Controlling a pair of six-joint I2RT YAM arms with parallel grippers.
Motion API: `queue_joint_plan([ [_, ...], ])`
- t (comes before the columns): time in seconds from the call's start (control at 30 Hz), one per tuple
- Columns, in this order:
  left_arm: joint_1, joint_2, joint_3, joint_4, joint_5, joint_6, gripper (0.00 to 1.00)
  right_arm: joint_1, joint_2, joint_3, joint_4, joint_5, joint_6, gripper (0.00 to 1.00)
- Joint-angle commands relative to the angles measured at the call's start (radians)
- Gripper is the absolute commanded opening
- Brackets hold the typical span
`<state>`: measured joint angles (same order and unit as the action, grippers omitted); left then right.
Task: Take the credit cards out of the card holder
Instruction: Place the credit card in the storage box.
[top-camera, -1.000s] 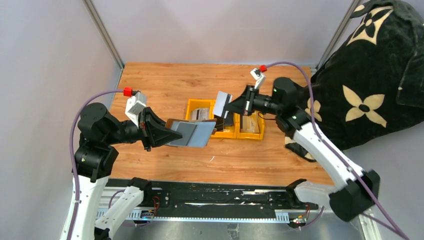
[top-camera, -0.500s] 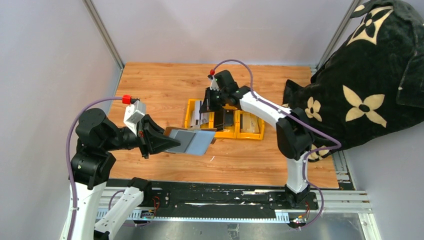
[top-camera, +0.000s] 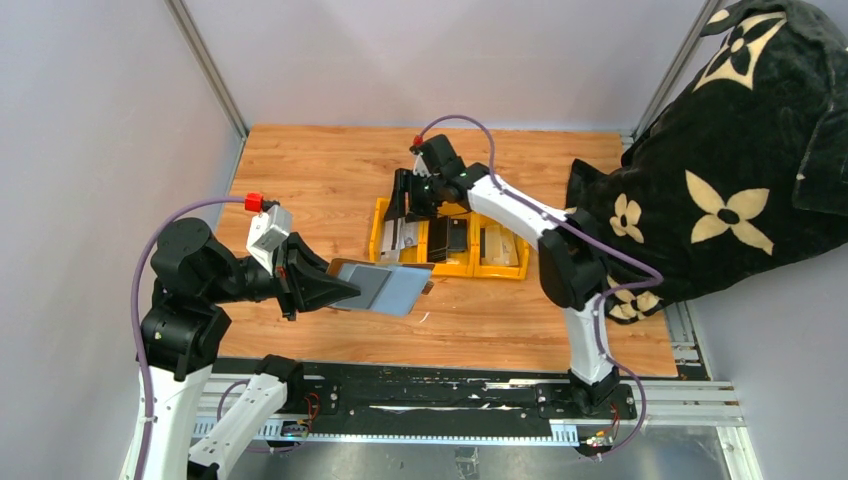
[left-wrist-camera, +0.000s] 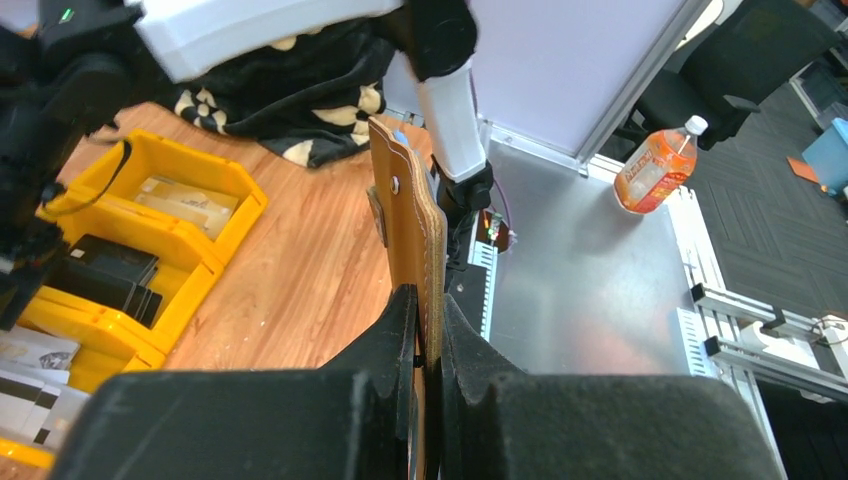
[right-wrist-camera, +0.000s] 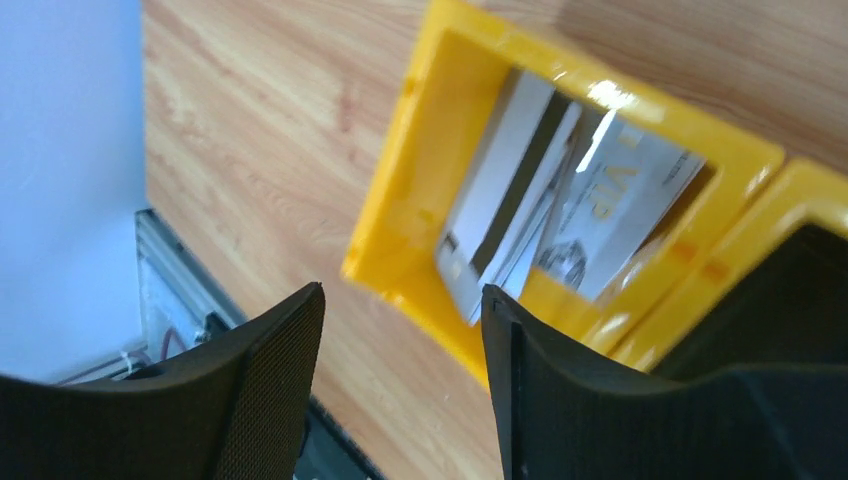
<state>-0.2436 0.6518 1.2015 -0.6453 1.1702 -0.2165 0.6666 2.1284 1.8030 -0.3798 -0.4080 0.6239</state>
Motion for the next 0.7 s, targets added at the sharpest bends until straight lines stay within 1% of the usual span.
queue_joint_plan([
  [0.0,0.004,-0.008,0.014,0.017,0.028,0.006,0.00,0.012,-0.328,-0.094,0.097,-0.076,-0.048,0.66],
  [0.07,0.004,-0.008,0.008,0.017,0.035,0.007,0.00,0.006,-0.473,-0.194,0.219,-0.144,-0.045,0.73],
  [0.13,0.004,-0.008,0.003,0.018,0.046,0.003,0.00,-0.003,-0.619,-0.309,0.321,-0.206,-0.010,0.76],
  [0.2,0.004,-0.008,-0.005,0.023,0.058,-0.005,0.00,-0.008,-0.765,-0.439,0.496,-0.243,0.053,0.81],
  [0.23,0.004,-0.008,-0.010,0.034,0.059,-0.010,0.00,-0.008,-0.824,-0.503,0.600,-0.261,0.084,0.82],
  [0.3,0.004,-0.007,-0.015,0.038,0.057,-0.011,0.00,0.000,-0.901,-0.545,0.677,-0.330,0.129,0.82],
  [0.37,0.004,-0.006,-0.011,0.031,0.058,-0.012,0.00,0.020,-0.942,-0.548,0.672,-0.388,0.146,0.82],
  [0.43,0.004,-0.003,-0.010,0.025,0.059,-0.004,0.00,0.060,-0.958,-0.545,0.654,-0.429,0.118,0.83],
  [0.5,0.004,-0.003,-0.008,0.019,0.061,-0.002,0.00,0.105,-0.969,-0.536,0.585,-0.456,0.046,0.83],
  [0.57,0.004,-0.002,-0.004,0.018,0.069,-0.007,0.00,0.145,-0.974,-0.521,0.475,-0.457,-0.040,0.83],
  [0.67,0.004,-0.001,0.003,0.009,0.071,-0.005,0.00,0.190,-0.979,-0.525,0.439,-0.472,-0.095,0.83],
])
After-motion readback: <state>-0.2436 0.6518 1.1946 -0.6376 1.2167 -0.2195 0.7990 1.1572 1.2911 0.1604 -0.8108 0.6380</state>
